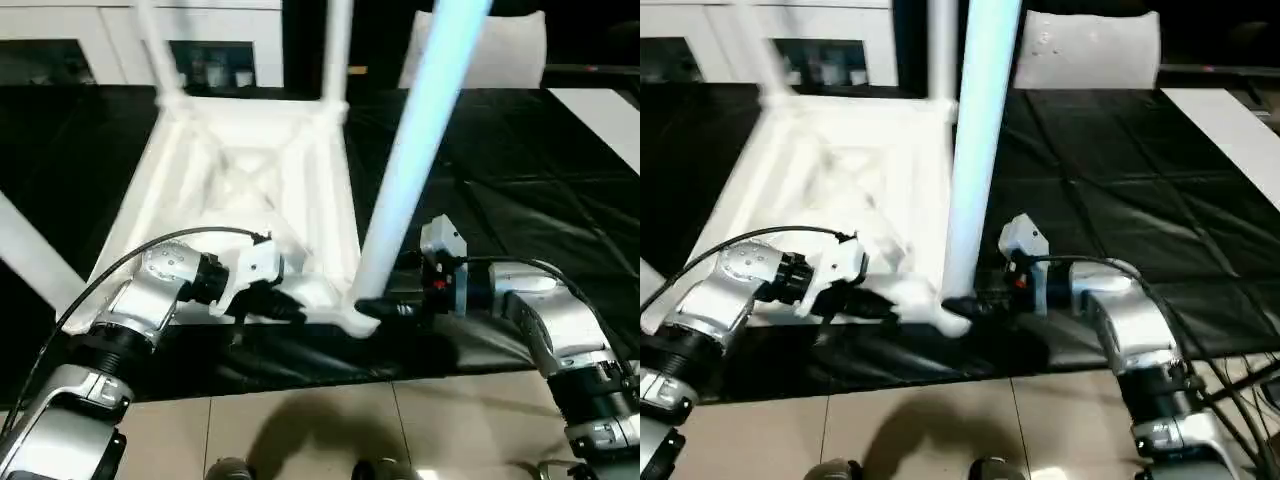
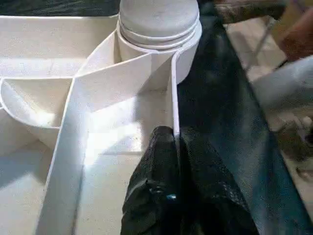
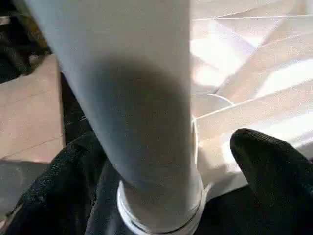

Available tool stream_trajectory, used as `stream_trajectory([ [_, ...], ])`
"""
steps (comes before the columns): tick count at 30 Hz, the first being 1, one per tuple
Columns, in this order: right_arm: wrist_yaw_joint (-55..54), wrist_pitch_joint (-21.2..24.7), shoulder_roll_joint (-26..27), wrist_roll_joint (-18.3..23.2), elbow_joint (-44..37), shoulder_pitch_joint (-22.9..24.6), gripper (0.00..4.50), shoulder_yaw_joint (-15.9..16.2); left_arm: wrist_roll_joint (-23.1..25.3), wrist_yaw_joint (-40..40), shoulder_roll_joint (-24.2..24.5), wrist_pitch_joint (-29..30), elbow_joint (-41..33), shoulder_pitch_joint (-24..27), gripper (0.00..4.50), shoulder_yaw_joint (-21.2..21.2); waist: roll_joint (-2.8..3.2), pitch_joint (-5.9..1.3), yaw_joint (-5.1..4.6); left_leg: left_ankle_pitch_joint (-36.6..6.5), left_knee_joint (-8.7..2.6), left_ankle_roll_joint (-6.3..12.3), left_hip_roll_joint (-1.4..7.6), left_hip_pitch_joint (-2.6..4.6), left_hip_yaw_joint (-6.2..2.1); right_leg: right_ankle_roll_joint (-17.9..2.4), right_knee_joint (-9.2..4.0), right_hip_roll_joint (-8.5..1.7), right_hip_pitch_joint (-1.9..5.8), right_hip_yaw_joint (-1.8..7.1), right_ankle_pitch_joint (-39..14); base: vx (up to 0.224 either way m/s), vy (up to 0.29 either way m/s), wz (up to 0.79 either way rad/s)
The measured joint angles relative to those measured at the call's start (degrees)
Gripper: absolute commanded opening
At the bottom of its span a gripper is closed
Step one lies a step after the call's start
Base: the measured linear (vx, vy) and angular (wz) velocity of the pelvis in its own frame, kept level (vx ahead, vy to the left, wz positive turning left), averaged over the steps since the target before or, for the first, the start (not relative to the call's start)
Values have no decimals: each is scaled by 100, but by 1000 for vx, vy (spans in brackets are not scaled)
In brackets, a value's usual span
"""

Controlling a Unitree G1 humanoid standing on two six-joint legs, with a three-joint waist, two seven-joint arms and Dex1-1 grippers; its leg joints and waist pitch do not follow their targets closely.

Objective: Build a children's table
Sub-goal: Rotate leg to tighten

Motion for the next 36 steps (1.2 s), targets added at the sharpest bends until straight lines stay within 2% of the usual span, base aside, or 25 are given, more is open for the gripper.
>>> stream_trajectory([
  [3, 382, -20, -128, 25, 210, -153, 406, 153, -36, -254, 51, -106, 115, -66, 0, -49, -10, 1, 23, -2, 15, 3, 0, 0, 0, -6, 3, -4, -3, -1, 3, 0, 0, 0],
  [6, 647, -116, -145, 38, 332, -236, 370, 256, -52, -444, 107, -221, 229, -147, 0, -128, -46, -1, 34, -2, 20, 4, 1, 0, 0, -8, 4, -4, -2, -3, 5, 0, 0, 0],
  [8, 810, -179, -145, 40, 431, -326, 365, 341, -48, -515, 116, -327, 322, -199, 0, -137, -57, 0, 40, -2, 25, 4, 1, -3, 0, -15, 4, -4, -2, -4, 9, 0, 0, 0],
  [12, 944, -253, -142, 39, 533, -362, 325, 365, -45, -582, 97, -453, 520, -346, 0, -227, -83, 4, 99, -2, 28, 4, 1, -2, 0, -17, 5, -5, -2, -4, 11, 0, 0, 0],
  [15, 1028, -316, -132, 39, 539, -388, 322, 425, -42, -628, 78, -499, 633, -423, 0, -257, -93, 4, 148, -2, 28, 4, 2, -1, 2, -17, 6, -5, -2, -6, 11, 0, 0, 0],
  [17, 1044, -321, -111, 39, 542, -410, 284, 461, -46, -643, 71, -549, 665, -448, 0, -288, -94, 4, 159, -2, 28, 4, 3, -1, 2, -17, 6, -5, -2, -6, 11, 0, 0, 0],
  [19, 1085, -327, -75, 42, 541, -412, 281, 491, -46, -647, 66, -562, 681, -466, 0, -308, -96, 3, 161, -2, 28, 4, 3, -2, 2, -18, 6, -5, -1, -6, 11, 0, 0, 0],
  [22, 1120, -331, -62, 44, 544, -412, 237, 534, -55, -665, 59, -592, 793, -541, 0, -361, -97, 3, 171, -2, 30, 4, 3, -3, 1, -19, 6, -6, 0, -6, 12, 0, 0, 0],
  [25, 1137, -378, -62, 39, 548, -413, 216, 539, -97, -671, 65, -670, 885, -599, 0, -429, -97, 2, 176, -2, 31, 4, 2, -2, 1, -19, 6, -8, 2, -7, 12, 0, 0, 0],
  [31, 1129, -412, -62, 39, 551, -411, 206, 544, -108, -680, 72, -721, 955, -620, 0, -451, -97, 2, 176, -2, 31, 4, 3, 0, 1, -19, 7, -7, 4, -9, 12, 0, 0, 0],
  [36, 924, -261, 38, 97, 403, -271, 206, 447, -128, -706, 14, -416, 920, -582, 0, -302, -94, 2, 172, -1, 30, 3, 3, 3, 1, -21, 9, -7, 6, -11, 14, 0, 0, 0],
])
